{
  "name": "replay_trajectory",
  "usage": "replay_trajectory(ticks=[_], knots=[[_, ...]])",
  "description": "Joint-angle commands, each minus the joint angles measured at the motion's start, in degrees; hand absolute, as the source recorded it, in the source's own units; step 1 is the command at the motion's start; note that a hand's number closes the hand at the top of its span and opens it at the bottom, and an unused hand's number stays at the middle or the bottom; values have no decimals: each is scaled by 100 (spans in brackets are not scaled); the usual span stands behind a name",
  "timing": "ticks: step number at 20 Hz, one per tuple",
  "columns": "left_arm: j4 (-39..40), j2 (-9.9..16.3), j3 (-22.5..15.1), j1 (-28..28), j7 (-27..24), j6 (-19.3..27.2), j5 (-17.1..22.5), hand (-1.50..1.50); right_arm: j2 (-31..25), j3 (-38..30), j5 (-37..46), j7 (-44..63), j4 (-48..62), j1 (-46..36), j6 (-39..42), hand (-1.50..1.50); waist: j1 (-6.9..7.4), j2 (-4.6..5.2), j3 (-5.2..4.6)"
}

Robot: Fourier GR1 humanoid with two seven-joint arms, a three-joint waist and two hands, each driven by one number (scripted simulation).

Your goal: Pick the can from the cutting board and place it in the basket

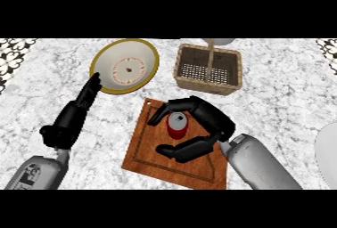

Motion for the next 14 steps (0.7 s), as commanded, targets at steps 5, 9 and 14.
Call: replay_trajectory(ticks=[5,9,14], knots=[[-238,196,91,262,14,-375,117,0,664,1095,2255,825,-53,149,-1950,-150,-237,-106,-13],[-184,324,306,149,162,-437,241,0,175,730,3054,2305,-737,-669,-2040,-150,-372,-167,-22],[-130,396,365,121,154,-574,276,0,-662,617,3518,3794,-926,-1728,-655,-150,-387,-175,-28]])
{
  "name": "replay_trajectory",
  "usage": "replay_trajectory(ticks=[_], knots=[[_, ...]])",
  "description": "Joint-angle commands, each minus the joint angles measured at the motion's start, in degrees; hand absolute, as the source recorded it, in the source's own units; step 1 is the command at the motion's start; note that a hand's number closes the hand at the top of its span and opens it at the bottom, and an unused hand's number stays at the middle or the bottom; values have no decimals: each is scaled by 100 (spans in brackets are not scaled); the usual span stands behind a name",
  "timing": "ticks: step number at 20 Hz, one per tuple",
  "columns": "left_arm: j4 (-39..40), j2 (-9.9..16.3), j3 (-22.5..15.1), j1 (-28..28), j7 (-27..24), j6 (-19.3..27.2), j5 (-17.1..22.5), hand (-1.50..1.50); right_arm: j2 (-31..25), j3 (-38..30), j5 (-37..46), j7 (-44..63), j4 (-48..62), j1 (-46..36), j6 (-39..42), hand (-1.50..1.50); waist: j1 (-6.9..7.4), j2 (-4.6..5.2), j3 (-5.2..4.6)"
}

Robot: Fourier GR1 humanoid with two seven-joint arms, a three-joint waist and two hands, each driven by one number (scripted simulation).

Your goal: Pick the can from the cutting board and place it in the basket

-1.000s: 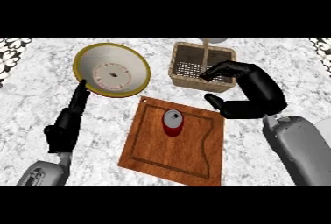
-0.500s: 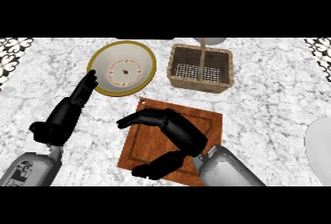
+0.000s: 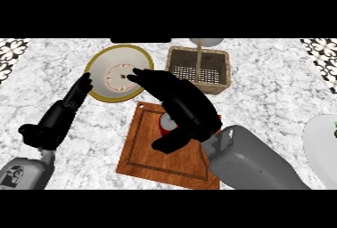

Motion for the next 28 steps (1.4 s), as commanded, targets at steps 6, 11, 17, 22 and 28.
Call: replay_trajectory(ticks=[6,11,17,22,28], knots=[[-68,130,146,-32,47,-219,90,0,-837,-236,-998,2072,-409,-1393,3185,-150,60,32,3],[-283,-1,118,110,74,-206,17,0,-1298,-1019,-2214,2610,-916,-1290,4359,-150,70,54,15],[14,-166,313,62,-42,-366,-150,0,-1132,-1538,-2663,3649,-1637,-1080,4636,-150,79,73,15],[-598,-236,310,595,-95,-408,-315,0,-1028,-1307,-1797,2972,-1753,-333,4466,-150,137,81,17],[-485,-507,342,276,143,-347,-530,0,-949,-1598,-948,1566,-1087,241,4231,-150,152,109,21]])
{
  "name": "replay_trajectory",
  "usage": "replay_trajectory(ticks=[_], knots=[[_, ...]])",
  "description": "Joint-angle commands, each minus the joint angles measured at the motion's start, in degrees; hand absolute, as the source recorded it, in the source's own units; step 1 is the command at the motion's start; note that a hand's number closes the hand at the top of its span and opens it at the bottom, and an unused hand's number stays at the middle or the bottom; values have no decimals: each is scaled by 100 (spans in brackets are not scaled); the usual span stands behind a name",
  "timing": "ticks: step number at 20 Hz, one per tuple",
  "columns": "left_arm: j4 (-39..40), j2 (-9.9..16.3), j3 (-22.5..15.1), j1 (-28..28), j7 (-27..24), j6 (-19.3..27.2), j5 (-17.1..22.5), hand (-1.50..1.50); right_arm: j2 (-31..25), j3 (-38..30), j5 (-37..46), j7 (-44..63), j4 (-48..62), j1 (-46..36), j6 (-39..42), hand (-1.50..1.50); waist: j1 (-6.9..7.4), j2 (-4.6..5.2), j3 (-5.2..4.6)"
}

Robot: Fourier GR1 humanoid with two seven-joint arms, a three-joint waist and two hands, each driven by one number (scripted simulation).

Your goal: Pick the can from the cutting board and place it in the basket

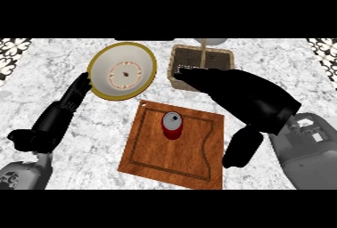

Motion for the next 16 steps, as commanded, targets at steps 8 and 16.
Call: replay_trajectory(ticks=[8,16], knots=[[-158,-297,134,18,236,-171,-169,0,817,675,2051,-1874,1098,974,-1294,-150,16,10,1],[24,-552,317,-224,299,-331,-427,0,1157,655,2950,-2652,1930,1069,-1657,-150,-7,6,0]])
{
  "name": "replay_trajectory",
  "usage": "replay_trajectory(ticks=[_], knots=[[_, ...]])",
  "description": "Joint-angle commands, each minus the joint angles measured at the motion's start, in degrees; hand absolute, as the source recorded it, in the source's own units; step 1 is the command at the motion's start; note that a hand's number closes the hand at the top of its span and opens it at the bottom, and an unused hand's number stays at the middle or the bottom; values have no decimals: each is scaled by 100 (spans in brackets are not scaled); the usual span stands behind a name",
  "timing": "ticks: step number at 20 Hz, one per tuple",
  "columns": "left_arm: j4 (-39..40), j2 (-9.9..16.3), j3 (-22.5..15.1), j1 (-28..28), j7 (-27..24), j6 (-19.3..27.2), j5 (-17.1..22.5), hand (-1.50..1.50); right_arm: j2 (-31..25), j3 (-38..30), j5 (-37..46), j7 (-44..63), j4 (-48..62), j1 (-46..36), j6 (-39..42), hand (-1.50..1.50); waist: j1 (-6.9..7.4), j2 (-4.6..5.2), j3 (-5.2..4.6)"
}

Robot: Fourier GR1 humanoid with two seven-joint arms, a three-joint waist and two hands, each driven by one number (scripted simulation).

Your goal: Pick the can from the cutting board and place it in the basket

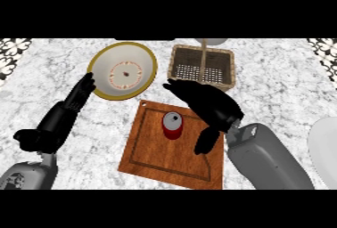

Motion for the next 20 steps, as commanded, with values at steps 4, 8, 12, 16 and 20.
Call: replay_trajectory(ticks=[4,8,12,16,20], knots=[[-9,-125,266,-103,289,-246,-150,0,417,-61,614,-570,342,202,-93,-150,-8,-5,0],[290,-350,245,-294,15,-141,-377,0,783,-2,626,-370,-108,456,-141,-150,-32,-7,-1],[158,-432,392,-169,-5,-260,-426,0,756,-384,830,-955,625,138,-42,-150,-5,-1,0],[123,-523,277,263,-316,-381,-587,0,668,-259,1039,-722,182,509,174,-150,-18,-6,-1],[344,-560,438,-249,-57,-371,-663,0,926,-251,1383,-594,438,151,259,-150,-19,-2,-1]])
